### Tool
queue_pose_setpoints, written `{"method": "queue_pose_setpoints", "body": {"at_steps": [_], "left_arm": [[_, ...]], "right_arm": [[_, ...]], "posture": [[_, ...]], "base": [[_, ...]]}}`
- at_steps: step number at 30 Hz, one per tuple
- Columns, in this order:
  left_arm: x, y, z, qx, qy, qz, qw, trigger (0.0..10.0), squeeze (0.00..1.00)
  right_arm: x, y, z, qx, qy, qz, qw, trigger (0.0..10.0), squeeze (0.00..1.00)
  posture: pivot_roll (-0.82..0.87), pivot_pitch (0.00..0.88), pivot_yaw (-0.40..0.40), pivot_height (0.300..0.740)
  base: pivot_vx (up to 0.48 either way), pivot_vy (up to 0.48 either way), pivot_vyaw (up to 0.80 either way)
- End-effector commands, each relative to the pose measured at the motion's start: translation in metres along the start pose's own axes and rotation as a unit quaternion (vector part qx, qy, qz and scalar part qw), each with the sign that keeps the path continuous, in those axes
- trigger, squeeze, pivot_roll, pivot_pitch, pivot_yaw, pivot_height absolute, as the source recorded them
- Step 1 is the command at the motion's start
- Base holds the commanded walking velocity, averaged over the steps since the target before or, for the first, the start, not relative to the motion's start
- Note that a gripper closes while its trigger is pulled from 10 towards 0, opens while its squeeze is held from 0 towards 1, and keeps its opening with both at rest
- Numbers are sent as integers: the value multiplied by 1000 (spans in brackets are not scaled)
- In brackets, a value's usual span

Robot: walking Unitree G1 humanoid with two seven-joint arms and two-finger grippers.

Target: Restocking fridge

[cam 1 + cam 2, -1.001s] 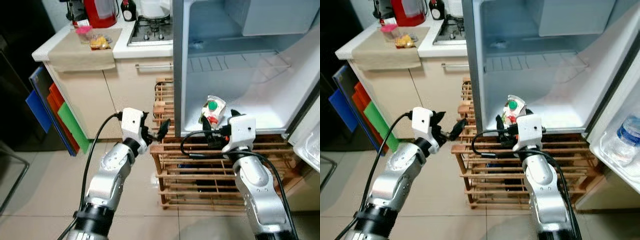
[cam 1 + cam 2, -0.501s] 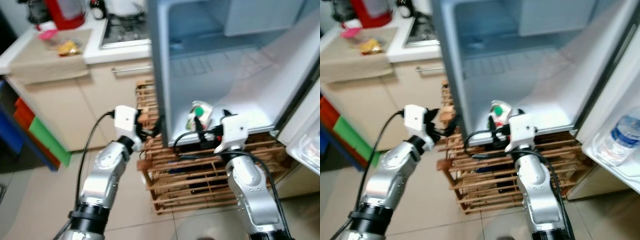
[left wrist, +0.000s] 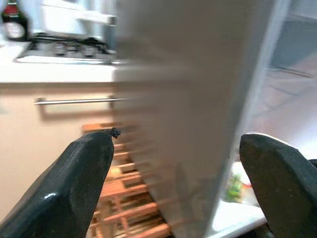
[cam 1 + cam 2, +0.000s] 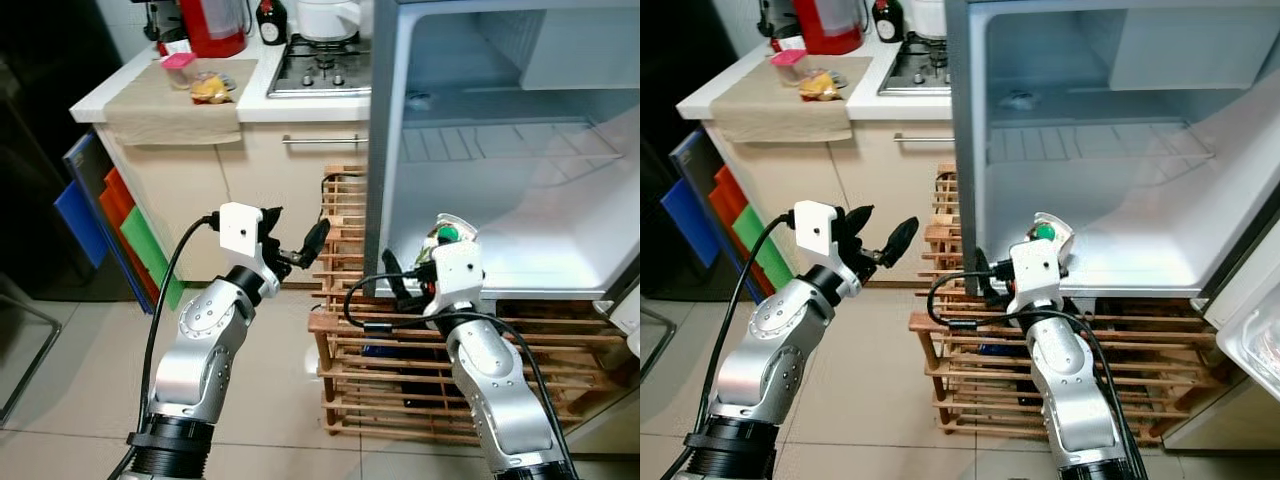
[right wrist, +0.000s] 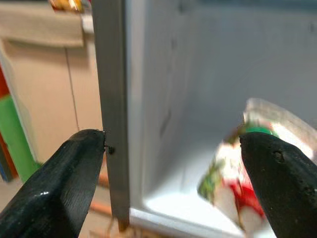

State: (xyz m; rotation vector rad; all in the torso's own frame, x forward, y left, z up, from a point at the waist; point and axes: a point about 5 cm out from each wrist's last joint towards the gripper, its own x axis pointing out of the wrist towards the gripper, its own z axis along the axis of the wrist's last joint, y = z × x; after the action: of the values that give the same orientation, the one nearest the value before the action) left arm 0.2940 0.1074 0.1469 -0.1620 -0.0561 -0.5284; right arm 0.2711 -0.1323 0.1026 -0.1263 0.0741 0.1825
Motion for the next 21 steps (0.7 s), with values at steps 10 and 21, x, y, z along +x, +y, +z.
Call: {"method": "queue_pose_setpoints", "body": {"at_steps": [10,21], "left_arm": [[-23,-7,-4,37,71,-108,991,10000,0],[-50,-28,9,29,103,-202,974,10000,0]], "right_arm": [[6,5,-24,-27,65,-64,995,10000,0],[20,16,-27,-15,95,-110,989,10000,0]], "posture": [[-50,162,126,740],[7,262,141,740]], "base": [[0,0,0],[0,0,0]]}}
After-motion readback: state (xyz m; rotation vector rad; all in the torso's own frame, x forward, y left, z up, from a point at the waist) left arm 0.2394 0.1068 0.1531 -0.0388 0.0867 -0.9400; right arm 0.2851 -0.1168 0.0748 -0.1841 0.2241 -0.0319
